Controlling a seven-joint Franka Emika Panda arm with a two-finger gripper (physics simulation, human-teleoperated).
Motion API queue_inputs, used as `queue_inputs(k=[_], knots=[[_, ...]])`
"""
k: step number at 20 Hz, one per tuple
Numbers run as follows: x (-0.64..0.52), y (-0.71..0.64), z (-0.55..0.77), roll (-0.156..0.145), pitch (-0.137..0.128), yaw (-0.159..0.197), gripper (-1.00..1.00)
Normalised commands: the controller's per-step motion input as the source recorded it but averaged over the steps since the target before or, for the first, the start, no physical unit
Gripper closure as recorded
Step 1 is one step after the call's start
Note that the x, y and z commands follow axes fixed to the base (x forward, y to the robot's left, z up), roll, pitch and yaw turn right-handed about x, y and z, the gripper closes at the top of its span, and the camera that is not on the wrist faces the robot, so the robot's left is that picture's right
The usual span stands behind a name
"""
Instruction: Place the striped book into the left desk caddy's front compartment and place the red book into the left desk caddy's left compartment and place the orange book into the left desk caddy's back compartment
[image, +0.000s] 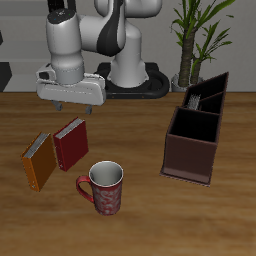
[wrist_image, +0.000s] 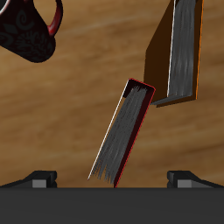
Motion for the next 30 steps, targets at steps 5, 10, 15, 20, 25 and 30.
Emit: queue_inputs(k=[5,10,15,20,25,30], knots=[[0.13,-0.03,-0.13,0.015,-0.008,-0.011,-1.00],[0.11,-0.16,-0.18,-0.003,0.014,-0.028,-1.00],[0.13,-0.16,-0.21,-0.019,0.023,-0.017,-1.00],[0.10,-0.10,-0.26,-0.032,0.024,-0.013,-1.00],[0.06,0.02,-0.24,-0.004,0.025,-0.030,-1.00],[0.03,0.05,-0.32,0.011,0.016,-0.029,1.00]])
